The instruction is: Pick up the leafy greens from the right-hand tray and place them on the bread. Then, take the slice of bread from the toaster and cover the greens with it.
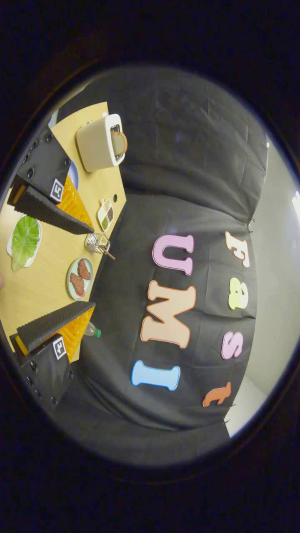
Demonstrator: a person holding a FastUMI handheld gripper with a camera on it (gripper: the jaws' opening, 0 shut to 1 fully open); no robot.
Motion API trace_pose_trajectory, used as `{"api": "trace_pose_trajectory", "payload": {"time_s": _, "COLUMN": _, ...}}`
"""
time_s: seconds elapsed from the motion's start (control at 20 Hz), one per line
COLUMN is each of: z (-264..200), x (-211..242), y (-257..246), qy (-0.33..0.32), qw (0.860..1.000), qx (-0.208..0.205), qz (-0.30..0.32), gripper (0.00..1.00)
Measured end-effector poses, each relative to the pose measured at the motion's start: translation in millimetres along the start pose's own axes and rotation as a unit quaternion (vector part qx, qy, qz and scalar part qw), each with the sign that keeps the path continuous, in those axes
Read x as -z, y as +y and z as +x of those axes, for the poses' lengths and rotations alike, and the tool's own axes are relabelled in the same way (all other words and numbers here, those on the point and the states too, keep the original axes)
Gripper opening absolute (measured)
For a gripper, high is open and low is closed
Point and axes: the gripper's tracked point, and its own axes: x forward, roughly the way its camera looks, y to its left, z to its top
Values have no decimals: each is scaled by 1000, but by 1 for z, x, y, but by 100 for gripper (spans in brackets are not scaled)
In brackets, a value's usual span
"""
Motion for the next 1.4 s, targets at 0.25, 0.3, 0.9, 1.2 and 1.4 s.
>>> {"api": "trace_pose_trajectory", "payload": {"time_s": 0.25, "z": 9, "x": 29, "y": 7, "qy": 33, "qw": 998, "qx": -52, "qz": -18, "gripper": 100}}
{"api": "trace_pose_trajectory", "payload": {"time_s": 0.3, "z": 10, "x": 36, "y": 7, "qy": 40, "qw": 997, "qx": -62, "qz": -20, "gripper": 100}}
{"api": "trace_pose_trajectory", "payload": {"time_s": 0.9, "z": 38, "x": 128, "y": 35, "qy": 135, "qw": 973, "qx": -175, "qz": -70, "gripper": 100}}
{"api": "trace_pose_trajectory", "payload": {"time_s": 1.2, "z": 46, "x": 180, "y": 49, "qy": 196, "qw": 953, "qx": -214, "qz": -87, "gripper": 100}}
{"api": "trace_pose_trajectory", "payload": {"time_s": 1.4, "z": 45, "x": 212, "y": 58, "qy": 237, "qw": 938, "qx": -236, "qz": -91, "gripper": 100}}
